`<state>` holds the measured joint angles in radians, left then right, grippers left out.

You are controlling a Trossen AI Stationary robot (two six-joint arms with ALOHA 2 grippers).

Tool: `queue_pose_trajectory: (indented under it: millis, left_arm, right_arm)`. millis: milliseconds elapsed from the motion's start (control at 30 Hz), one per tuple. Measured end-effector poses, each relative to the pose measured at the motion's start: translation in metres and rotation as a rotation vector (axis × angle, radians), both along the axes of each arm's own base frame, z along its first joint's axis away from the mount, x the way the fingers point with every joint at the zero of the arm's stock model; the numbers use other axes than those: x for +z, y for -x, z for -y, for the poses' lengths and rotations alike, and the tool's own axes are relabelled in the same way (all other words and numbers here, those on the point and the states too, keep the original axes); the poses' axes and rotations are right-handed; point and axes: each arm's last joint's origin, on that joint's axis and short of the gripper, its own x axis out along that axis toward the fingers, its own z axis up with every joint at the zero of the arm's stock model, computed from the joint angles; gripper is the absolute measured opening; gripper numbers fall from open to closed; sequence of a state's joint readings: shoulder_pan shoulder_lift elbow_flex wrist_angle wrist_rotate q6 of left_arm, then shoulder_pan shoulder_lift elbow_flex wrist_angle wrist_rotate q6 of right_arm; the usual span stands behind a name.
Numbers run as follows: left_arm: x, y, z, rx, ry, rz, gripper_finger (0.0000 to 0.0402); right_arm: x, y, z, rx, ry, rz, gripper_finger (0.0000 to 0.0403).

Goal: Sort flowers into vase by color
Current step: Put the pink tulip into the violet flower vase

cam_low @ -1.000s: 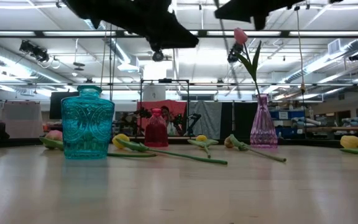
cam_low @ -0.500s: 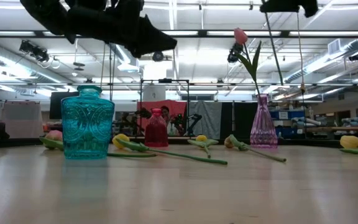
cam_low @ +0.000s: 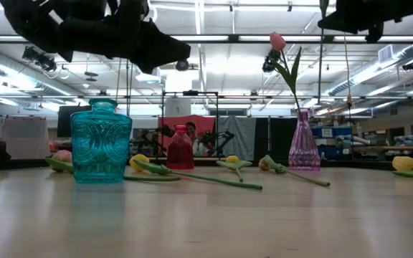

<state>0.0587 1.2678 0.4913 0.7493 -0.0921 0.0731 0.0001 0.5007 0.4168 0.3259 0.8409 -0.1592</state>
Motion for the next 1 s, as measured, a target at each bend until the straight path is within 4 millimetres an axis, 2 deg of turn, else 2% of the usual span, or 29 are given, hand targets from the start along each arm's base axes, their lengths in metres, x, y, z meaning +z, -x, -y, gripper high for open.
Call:
queue_pose_trajectory:
  millis: [200,400,667,1000]
  left_arm:
    - [-0.016,0.009,0.001,-0.005,0.006,-0.021,0.0137]
    - [-0.017,0.010,0.000,0.008,0.001,-0.015,0.0137]
    - [-0.016,0.010,0.000,0.008,-0.002,-0.008,0.0137]
    - [-0.020,0.010,0.000,0.009,-0.006,-0.050,0.0137]
  right_arm:
    - [0.001,0.001,0.009,-0.017,0.019,0.086,0.0009]
    - [0.004,0.000,0.015,-0.040,0.035,0.125,0.0009]
    - [-0.013,-0.018,0.028,-0.097,-0.005,0.049,0.0009]
    - [-0.028,-0.034,0.031,-0.091,-0.069,-0.008,0.0022]
